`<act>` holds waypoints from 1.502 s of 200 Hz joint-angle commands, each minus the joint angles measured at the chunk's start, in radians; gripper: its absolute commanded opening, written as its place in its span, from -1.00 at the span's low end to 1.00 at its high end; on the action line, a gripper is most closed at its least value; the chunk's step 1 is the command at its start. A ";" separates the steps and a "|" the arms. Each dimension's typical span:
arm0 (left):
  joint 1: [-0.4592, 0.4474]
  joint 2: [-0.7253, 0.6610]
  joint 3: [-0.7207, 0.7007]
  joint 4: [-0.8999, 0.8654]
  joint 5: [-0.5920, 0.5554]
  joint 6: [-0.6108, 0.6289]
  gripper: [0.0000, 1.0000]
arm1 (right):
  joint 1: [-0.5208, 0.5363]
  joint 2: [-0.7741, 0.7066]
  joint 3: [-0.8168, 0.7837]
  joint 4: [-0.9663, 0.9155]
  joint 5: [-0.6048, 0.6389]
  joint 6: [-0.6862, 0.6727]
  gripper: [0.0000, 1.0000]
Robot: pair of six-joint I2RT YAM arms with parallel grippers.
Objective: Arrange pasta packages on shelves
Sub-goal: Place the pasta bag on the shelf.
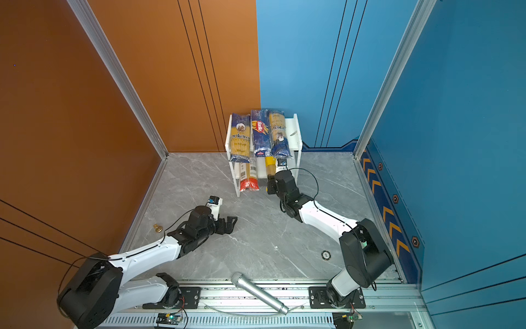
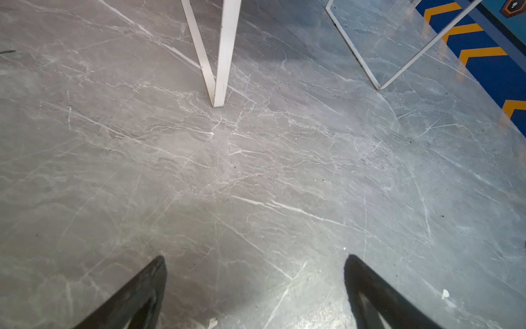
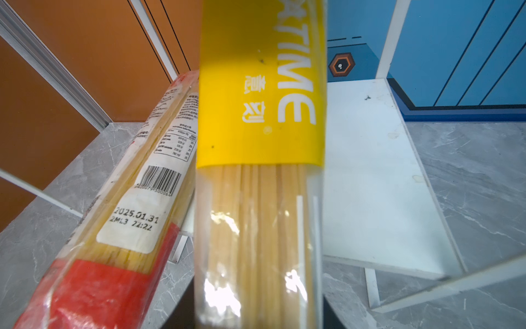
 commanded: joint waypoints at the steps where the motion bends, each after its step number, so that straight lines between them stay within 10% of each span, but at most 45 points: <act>1: 0.008 -0.011 -0.002 0.025 -0.016 0.032 0.96 | -0.005 -0.018 0.088 0.170 0.007 -0.010 -1.00; 159: 0.009 -0.002 -0.006 0.044 -0.018 0.037 0.96 | -0.034 0.043 0.084 0.253 0.047 -0.018 -1.00; 300: 0.009 0.000 -0.008 0.044 -0.018 0.035 0.96 | -0.039 0.073 0.023 0.314 0.064 -0.021 -0.39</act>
